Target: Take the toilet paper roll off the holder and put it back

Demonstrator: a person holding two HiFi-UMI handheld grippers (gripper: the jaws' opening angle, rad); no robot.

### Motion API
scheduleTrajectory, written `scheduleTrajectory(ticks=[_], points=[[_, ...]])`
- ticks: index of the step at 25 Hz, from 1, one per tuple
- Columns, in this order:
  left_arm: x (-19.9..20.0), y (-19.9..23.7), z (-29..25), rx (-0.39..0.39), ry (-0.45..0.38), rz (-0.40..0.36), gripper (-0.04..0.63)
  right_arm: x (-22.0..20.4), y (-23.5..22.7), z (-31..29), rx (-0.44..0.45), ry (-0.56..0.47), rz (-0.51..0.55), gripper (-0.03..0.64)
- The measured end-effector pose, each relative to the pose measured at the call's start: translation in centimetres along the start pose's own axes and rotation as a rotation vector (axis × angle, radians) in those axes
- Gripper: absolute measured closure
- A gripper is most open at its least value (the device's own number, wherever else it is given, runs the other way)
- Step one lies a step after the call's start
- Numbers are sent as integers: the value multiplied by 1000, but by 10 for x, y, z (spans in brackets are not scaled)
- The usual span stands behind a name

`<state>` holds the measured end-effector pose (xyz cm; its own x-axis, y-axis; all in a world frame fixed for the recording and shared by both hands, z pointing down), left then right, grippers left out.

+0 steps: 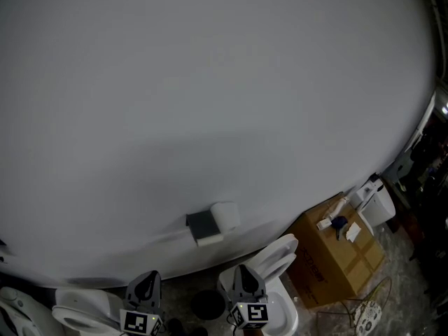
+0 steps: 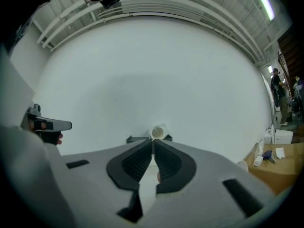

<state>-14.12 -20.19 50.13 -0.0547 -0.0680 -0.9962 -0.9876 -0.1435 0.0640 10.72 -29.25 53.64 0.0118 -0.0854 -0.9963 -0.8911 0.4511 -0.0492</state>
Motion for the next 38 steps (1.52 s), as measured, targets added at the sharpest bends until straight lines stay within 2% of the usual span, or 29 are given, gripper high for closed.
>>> scheduleTrajectory(ticks=[9,24,38], points=[[1,-3,9,4,-7,0,593,16,-4,42,-48,-32,-5,612],[2,-3,14,13,-9,-3,594,13,-10,50,-90,-55,35,614],[3,-5,13,15,-13,0,593,12,-9,49,-86,-60,27,614]])
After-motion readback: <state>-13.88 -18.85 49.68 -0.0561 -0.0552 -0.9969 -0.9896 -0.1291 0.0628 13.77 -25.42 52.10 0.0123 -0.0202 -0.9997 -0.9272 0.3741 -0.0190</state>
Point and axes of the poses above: the fingertips, and each gripper's own axes: z backward along the fingers, y to its left, x out of its top, the point moved 4 cm from there along z, backward along the fingers, and after that the axes turned 2 degrees about y, right-handed, at the moved point
